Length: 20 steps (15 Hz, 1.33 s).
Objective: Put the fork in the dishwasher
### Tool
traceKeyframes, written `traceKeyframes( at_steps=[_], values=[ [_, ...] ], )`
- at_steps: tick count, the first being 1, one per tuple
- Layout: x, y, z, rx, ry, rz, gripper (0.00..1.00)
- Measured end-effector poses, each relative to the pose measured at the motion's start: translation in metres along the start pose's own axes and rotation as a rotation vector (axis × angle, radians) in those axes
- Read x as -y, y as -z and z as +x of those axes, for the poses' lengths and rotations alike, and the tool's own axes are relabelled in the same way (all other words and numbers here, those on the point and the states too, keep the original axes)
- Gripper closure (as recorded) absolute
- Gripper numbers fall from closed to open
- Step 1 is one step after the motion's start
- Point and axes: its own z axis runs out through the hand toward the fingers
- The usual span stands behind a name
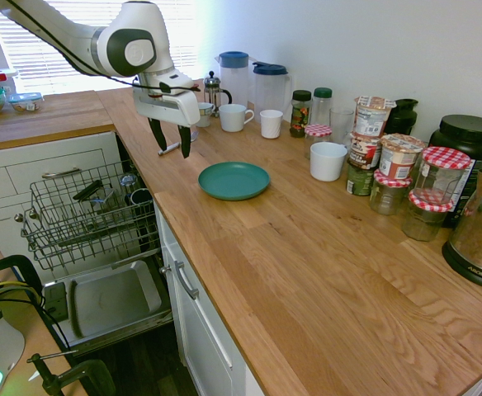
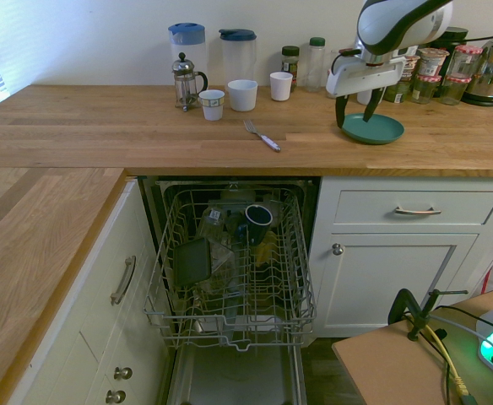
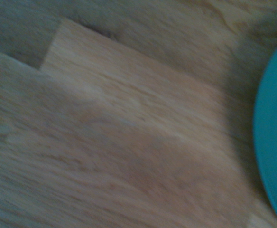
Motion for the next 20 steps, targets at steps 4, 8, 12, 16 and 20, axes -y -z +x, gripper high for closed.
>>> traceKeyframes(
  at_steps=[4,8,12,16,20],
  values=[
    [0.062,-0.006,0.012,-0.006,0.066,0.052,0.00],
    [0.114,-0.019,0.015,0.010,0.095,0.077,0.00],
    [0.158,-0.033,0.009,0.037,0.108,0.065,0.00],
    [0.195,-0.063,0.004,0.061,0.125,0.033,0.00],
    [0.219,-0.085,0.000,0.087,0.116,-0.018,0.00]
  ],
)
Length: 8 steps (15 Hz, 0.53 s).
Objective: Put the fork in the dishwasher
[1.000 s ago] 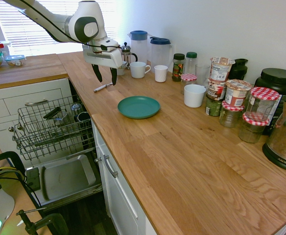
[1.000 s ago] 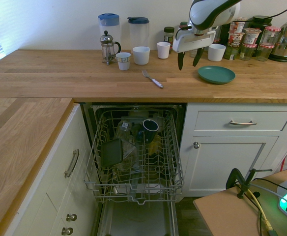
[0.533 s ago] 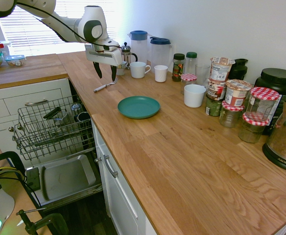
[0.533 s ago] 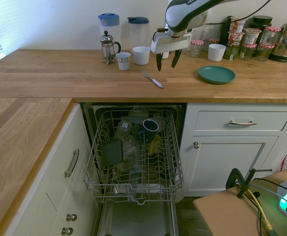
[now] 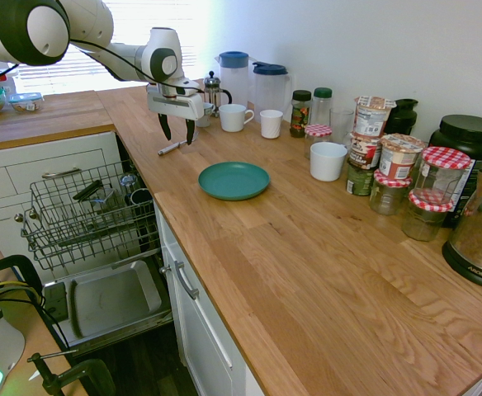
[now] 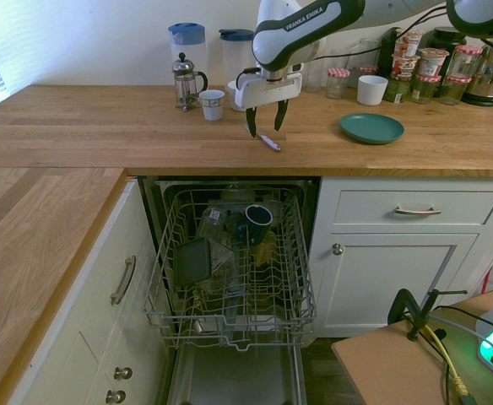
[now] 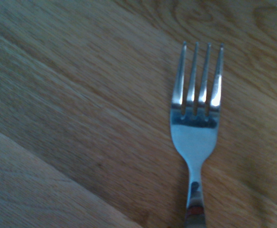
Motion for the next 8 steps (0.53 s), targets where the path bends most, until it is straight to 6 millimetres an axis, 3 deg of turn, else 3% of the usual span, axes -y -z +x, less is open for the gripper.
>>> traceKeyframes(
  at_steps=[2,3,8],
  values=[
    [0.010,-0.006,-0.002,0.009,-0.005,-0.021,0.00],
    [0.014,-0.009,-0.003,0.009,-0.009,-0.027,1.00],
    [0.017,-0.011,0.001,0.000,-0.041,-0.043,1.00]
  ],
)
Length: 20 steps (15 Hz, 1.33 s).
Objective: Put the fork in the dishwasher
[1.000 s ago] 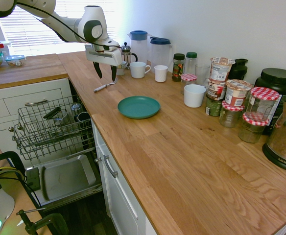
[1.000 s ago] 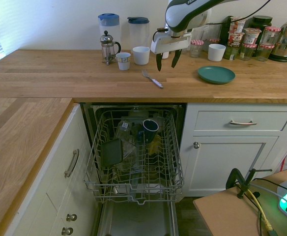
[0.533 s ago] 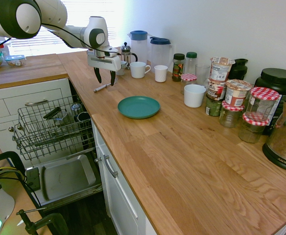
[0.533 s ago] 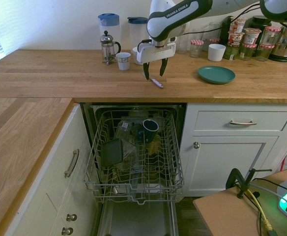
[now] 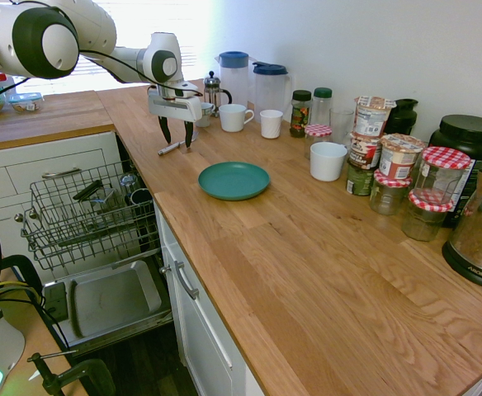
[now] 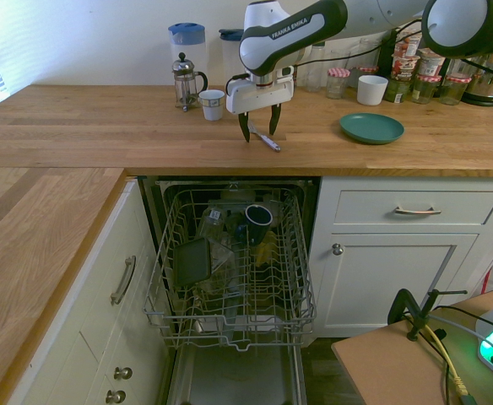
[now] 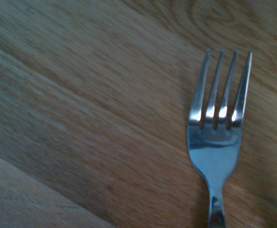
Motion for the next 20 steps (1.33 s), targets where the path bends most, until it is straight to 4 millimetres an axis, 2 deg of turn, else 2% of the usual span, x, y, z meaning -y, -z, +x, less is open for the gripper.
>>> traceKeyframes(
  at_steps=[17,20],
  values=[
    [-0.0030,-0.0012,0.0026,0.032,-0.020,-0.044,1.00],
    [-0.0049,-0.0005,0.0089,0.029,-0.079,-0.044,1.00]
  ],
)
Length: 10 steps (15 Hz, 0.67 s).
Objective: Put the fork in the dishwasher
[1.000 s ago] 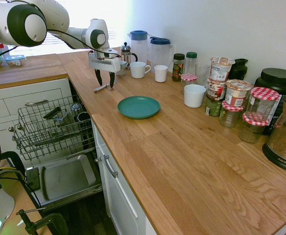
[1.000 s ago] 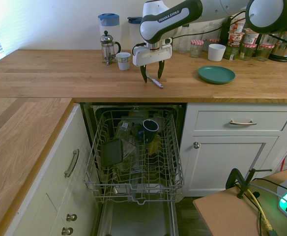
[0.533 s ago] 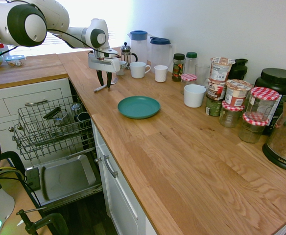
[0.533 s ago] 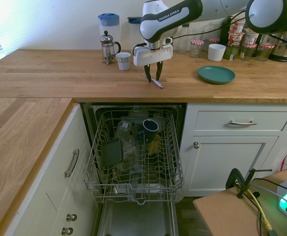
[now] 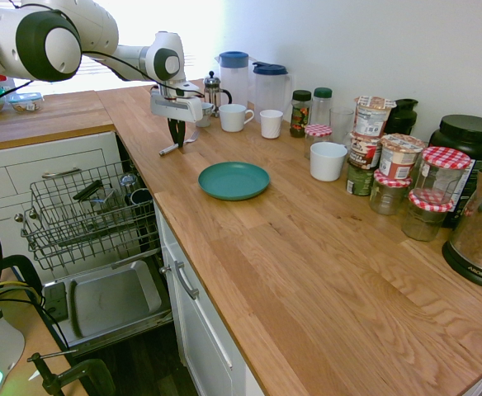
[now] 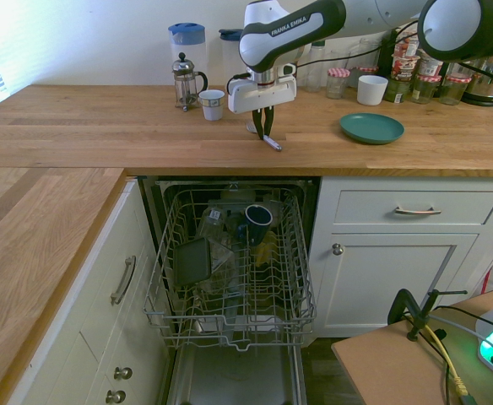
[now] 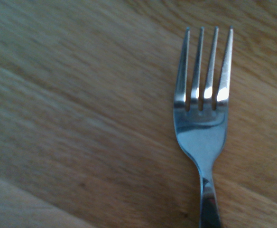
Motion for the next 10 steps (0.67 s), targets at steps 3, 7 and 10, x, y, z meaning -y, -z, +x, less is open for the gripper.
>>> traceKeyframes(
  at_steps=[3,7,10],
  values=[
    [-0.007,0.002,0.018,-0.023,-0.087,0.023,1.00],
    [-0.030,0.029,0.025,-0.056,-0.202,0.058,1.00],
    [-0.055,0.066,0.007,-0.070,-0.273,0.084,1.00]
  ],
)
